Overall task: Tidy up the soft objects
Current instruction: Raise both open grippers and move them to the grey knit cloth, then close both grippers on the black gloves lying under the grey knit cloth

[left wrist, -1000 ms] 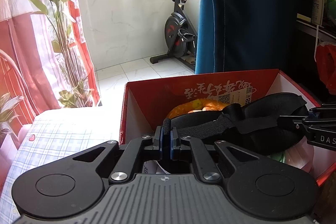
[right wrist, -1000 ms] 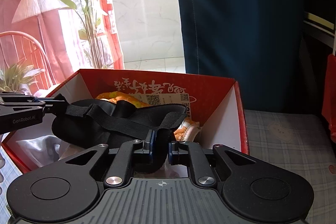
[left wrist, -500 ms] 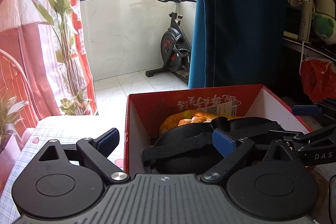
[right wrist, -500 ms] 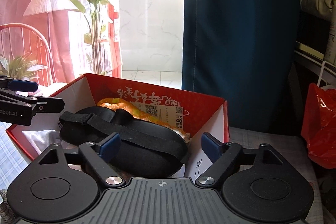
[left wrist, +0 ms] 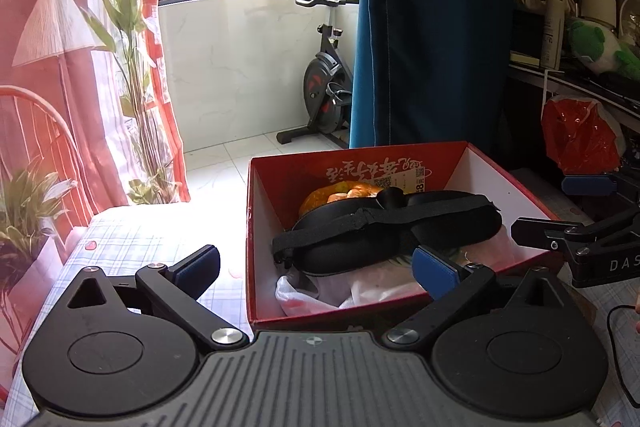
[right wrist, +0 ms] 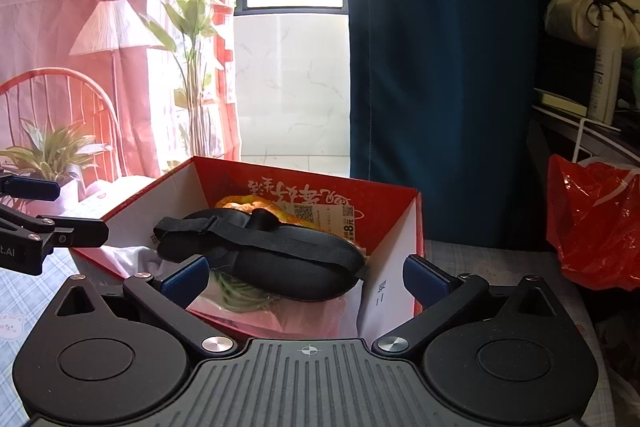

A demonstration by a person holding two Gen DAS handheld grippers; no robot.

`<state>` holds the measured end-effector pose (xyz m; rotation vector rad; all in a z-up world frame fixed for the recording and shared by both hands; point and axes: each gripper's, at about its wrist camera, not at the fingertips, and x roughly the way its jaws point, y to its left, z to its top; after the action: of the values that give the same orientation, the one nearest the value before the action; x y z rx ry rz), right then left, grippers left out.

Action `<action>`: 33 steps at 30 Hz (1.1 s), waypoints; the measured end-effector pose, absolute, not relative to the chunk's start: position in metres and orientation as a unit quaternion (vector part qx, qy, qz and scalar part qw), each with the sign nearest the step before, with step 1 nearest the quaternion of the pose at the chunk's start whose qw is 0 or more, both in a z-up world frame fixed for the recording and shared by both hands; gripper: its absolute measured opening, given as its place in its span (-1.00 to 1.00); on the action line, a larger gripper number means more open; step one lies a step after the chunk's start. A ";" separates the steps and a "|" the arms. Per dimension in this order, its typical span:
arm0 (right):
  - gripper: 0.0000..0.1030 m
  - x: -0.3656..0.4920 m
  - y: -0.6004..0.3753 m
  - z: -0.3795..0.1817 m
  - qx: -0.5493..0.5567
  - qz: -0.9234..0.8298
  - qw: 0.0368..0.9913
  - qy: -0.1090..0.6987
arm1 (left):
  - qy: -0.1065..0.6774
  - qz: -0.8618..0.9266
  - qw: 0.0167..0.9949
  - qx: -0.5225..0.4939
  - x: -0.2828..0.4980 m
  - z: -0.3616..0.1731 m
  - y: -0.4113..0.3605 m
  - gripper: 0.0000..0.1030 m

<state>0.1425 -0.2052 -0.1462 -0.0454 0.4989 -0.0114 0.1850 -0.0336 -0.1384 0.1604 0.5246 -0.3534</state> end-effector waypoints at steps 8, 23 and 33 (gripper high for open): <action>0.99 0.088 -0.195 -0.156 -0.007 0.004 0.971 0.239 | 0.269 -0.185 0.940 0.095 0.139 -0.158 -0.031 1.00; 0.99 0.013 -0.183 -0.235 0.003 0.027 0.947 0.319 | 0.378 -0.185 0.902 0.094 0.088 -0.233 -0.025 1.00; 0.99 0.008 -0.169 -0.250 -0.010 0.035 0.933 0.359 | 0.399 -0.187 0.891 0.105 0.075 -0.261 -0.027 1.00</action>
<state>0.0077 -0.1694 -0.2502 -0.0207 0.7337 0.0724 0.0750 -0.0270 -0.2609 0.2174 0.8285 -0.3883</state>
